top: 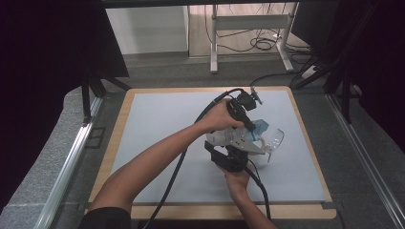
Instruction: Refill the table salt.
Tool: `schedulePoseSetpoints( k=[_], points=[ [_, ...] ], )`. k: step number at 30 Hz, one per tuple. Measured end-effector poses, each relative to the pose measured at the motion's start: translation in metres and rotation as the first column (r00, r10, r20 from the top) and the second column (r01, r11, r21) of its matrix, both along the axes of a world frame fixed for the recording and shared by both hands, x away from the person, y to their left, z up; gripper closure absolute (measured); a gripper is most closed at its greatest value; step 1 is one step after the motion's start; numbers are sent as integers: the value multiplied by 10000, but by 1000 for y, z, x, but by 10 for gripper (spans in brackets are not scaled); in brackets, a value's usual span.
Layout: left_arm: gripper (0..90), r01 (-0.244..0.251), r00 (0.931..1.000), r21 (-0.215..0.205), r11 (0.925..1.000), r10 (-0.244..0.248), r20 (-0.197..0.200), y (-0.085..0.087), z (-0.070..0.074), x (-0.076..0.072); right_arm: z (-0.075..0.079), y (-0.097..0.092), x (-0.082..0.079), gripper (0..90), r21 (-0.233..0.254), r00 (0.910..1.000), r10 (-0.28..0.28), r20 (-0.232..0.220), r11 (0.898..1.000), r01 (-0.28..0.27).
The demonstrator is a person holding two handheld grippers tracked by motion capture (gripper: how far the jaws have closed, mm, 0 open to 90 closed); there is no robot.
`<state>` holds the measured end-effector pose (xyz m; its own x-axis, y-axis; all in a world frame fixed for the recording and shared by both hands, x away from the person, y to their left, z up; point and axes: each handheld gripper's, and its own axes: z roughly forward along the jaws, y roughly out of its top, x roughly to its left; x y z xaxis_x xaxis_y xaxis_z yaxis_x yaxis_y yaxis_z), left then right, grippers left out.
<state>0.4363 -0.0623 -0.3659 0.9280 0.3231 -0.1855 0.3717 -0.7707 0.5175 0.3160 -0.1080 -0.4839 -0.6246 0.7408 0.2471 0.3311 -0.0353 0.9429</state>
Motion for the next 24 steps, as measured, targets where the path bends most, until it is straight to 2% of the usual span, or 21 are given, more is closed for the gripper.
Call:
schedulePoseSetpoints(
  k=[24],
  points=[
    [899, 29, 10000, 8, 10000, -29, -39, 1, -1, 1, -1, 1, 0, 520, -16, 10000, -4, -2, 10000, 4]
  ],
)
